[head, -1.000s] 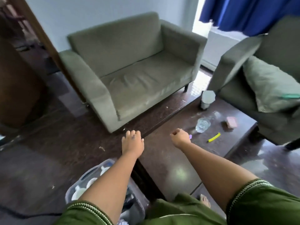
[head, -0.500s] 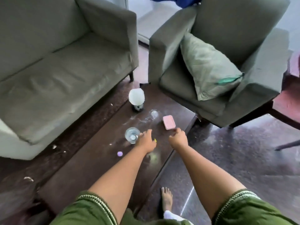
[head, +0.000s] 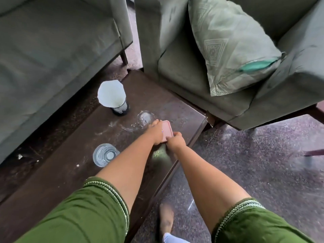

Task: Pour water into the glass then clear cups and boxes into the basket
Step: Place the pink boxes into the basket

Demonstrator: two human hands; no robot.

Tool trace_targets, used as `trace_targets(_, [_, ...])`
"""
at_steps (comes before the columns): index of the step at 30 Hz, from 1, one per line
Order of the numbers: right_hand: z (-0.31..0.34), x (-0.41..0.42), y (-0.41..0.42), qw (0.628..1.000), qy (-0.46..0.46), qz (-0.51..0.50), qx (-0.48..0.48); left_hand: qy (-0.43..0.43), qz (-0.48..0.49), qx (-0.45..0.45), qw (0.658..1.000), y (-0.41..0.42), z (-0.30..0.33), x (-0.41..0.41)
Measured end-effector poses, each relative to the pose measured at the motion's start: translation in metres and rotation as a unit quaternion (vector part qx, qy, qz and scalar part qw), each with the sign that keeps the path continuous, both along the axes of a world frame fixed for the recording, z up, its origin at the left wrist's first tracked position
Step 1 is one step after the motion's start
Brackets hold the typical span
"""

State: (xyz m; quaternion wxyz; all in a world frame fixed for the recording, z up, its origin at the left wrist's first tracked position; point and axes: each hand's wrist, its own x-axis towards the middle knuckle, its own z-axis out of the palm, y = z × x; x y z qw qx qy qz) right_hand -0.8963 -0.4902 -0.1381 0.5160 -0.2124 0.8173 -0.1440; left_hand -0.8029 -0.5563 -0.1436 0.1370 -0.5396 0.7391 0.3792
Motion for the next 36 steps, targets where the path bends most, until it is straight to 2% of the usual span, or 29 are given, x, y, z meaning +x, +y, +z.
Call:
trace_targets(3, [0.005,0.0,-0.001,0.998,0.015,-0.051,-0.019,0.031,0.054,0.015,0.998,0.004,0.002,0.003])
trace_targets(6, [0.023,0.006,-0.005,0.99,0.064,-0.103,-0.075,0.065,0.138,-0.012,0.988,0.009,0.024,0.013])
trace_targets(12, [0.08,0.063,-0.014,0.973,0.086,-0.121,-0.175,0.149,0.34,-0.066,0.926,0.025,0.086,0.068])
trace_targets(14, [0.095,0.096,-0.008,0.966,0.093,-0.085,-0.224,0.154,0.365,-0.099,0.913,0.035,0.104,0.101])
trace_targets(17, [0.119,0.162,0.014,0.943,0.117,0.068,-0.304,0.143,0.401,-0.16,0.891,0.062,0.132,0.174])
trace_targets(19, [0.133,0.211,0.033,0.929,0.106,0.141,-0.325,0.118,0.425,-0.183,0.879,0.087,0.149,0.229])
trace_targets(25, [0.183,0.37,0.109,0.924,0.044,0.245,-0.291,0.044,0.453,-0.197,0.868,0.192,0.195,0.406])
trace_targets(30, [0.211,0.497,0.189,0.905,0.002,0.329,-0.272,-0.005,0.466,-0.159,0.87,0.286,0.232,0.544])
trace_targets(36, [0.229,0.634,0.262,0.89,-0.035,0.365,-0.269,0.002,0.521,-0.101,0.848,0.371,0.256,0.685])
